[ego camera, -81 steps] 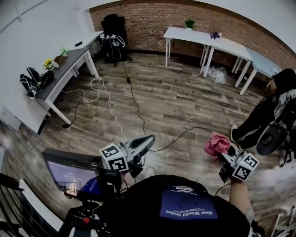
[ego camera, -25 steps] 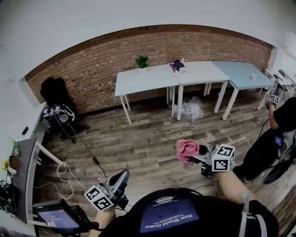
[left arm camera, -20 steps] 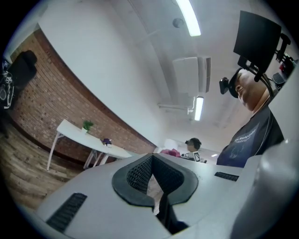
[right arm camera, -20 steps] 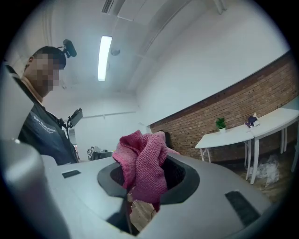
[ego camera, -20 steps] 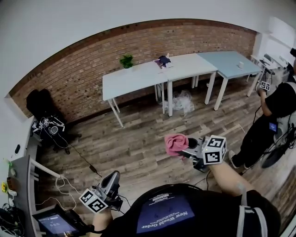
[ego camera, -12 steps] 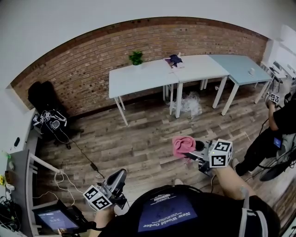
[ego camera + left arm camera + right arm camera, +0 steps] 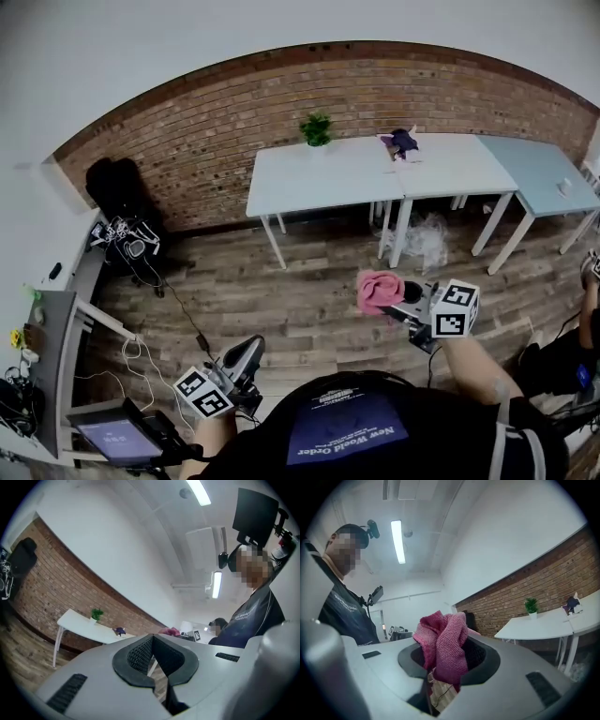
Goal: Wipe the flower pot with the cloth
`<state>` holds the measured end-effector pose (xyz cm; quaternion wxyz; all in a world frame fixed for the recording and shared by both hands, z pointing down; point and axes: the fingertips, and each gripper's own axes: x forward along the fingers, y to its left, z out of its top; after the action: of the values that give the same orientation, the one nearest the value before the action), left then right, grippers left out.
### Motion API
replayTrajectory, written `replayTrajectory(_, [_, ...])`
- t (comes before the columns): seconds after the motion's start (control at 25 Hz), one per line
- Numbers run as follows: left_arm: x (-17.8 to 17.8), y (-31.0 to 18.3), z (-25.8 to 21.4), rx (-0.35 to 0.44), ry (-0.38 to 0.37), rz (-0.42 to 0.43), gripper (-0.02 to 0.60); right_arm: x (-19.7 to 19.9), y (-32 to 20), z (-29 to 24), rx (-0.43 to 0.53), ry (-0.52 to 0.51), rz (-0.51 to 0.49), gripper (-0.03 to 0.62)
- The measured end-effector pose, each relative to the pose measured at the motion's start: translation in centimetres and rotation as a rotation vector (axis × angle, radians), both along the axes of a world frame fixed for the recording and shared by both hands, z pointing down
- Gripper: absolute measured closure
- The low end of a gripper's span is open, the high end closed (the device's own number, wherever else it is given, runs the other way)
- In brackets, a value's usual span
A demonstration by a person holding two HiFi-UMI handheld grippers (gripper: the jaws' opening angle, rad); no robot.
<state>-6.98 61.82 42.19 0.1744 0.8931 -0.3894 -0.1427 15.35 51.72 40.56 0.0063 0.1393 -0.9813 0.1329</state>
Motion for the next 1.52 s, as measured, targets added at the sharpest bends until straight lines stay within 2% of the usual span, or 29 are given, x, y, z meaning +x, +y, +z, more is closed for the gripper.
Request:
replayTrajectory(0.2, [3.4,-6.9,-0.8,-0.015,0.01,-0.011,0.583,2.1,-7.5,-0.1,-0.011,-0.022,-0.024,0.484])
replayTrajectory(0.4, [2.8,-13.0,0.1,-0.059,0.003,-0.013,0.583,2.7,-13.0,0.8,-0.04,-0.025,-0.012,0.485])
replayTrajectory(0.56, [0.9,-19.7,0.7,-0.064,0.03,0.038,0.583,1.1,-18.6,1.5,-0.063,-0.01,0.047,0.484])
replayTrajectory(0.72, [-1.3,-23.4,2.2,-0.04,0.036,0.116,0.583,-1.4,-21.1,2.1,-0.023,0.001,0.095,0.485])
replayTrajectory(0.92, [-7.1,-30.5,0.6,-0.04,0.009,0.215,0.583,-6.9,-26.3,0.8,-0.006,-0.01,0.17,0.485])
replayTrajectory(1.12, [-12.3,-36.8,-0.5,-0.04,0.007,0.277,0.583,-12.1,-31.6,0.0,-0.021,-0.026,0.233,0.485])
replayTrajectory(1.32, [-14.3,-41.4,0.1,-0.052,0.012,0.294,0.583,-14.3,-35.4,1.0,-0.045,-0.01,0.242,0.485])
replayTrajectory(1.52, [-13.9,-45.8,1.1,-0.072,0.004,0.261,0.583,-13.0,-40.5,2.0,-0.061,-0.032,0.233,0.485])
